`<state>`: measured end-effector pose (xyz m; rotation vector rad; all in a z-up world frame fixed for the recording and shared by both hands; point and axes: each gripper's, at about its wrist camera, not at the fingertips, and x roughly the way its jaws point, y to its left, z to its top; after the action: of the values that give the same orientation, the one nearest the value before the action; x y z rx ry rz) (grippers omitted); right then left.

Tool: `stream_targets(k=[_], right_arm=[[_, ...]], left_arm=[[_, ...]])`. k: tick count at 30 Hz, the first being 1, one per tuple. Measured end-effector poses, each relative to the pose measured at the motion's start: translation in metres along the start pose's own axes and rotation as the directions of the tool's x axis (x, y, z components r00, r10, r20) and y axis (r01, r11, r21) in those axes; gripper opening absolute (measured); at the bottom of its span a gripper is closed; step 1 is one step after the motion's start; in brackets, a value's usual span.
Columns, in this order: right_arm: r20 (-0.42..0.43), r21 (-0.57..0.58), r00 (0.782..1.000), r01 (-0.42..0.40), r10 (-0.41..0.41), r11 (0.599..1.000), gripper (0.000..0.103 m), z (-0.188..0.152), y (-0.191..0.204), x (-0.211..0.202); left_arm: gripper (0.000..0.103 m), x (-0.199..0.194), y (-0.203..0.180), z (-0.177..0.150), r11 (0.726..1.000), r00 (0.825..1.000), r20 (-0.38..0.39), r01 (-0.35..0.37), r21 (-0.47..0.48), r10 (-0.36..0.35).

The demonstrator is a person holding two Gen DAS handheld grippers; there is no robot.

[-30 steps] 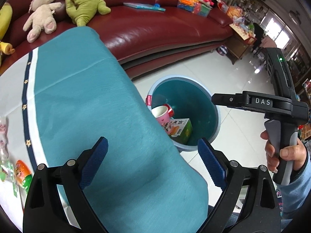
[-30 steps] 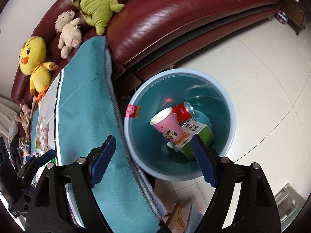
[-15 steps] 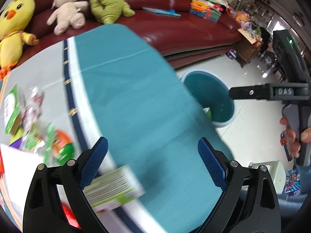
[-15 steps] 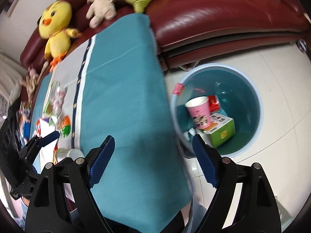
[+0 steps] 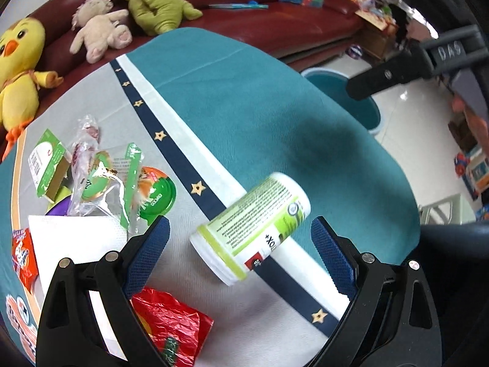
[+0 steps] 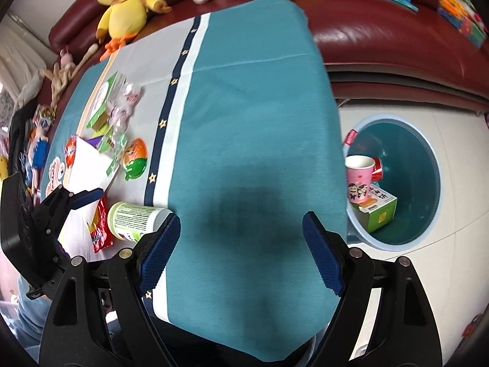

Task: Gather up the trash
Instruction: 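Grasp the white-and-green supplement jar with the left tool and lift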

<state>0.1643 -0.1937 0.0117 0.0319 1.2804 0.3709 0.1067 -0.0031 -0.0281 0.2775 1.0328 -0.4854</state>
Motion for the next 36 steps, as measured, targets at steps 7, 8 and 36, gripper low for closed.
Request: stream_targets(k=[7, 8, 36], right_arm=[[-0.018, 0.006, 0.999, 0.029, -0.029, 1.000, 0.078, 0.002, 0.008, 0.008], [-0.021, 0.013, 0.999, 0.038, -0.037, 0.999, 0.078, 0.003, 0.007, 0.009], [-0.057, -0.011, 0.995, 0.076, -0.076, 0.997, 0.078, 0.051, 0.032, 0.037]], left_arm=[[0.094, 0.025, -0.001, 0.000, 0.995, 0.999, -0.027, 0.041, 0.089, -0.039], [0.094, 0.028, -0.002, 0.001, 0.994, 0.999, -0.029, 0.046, 0.100, -0.043], [0.057, 0.030, 0.050, 0.009, 0.971, 0.988, 0.092, 0.142, -0.192, -0.126]])
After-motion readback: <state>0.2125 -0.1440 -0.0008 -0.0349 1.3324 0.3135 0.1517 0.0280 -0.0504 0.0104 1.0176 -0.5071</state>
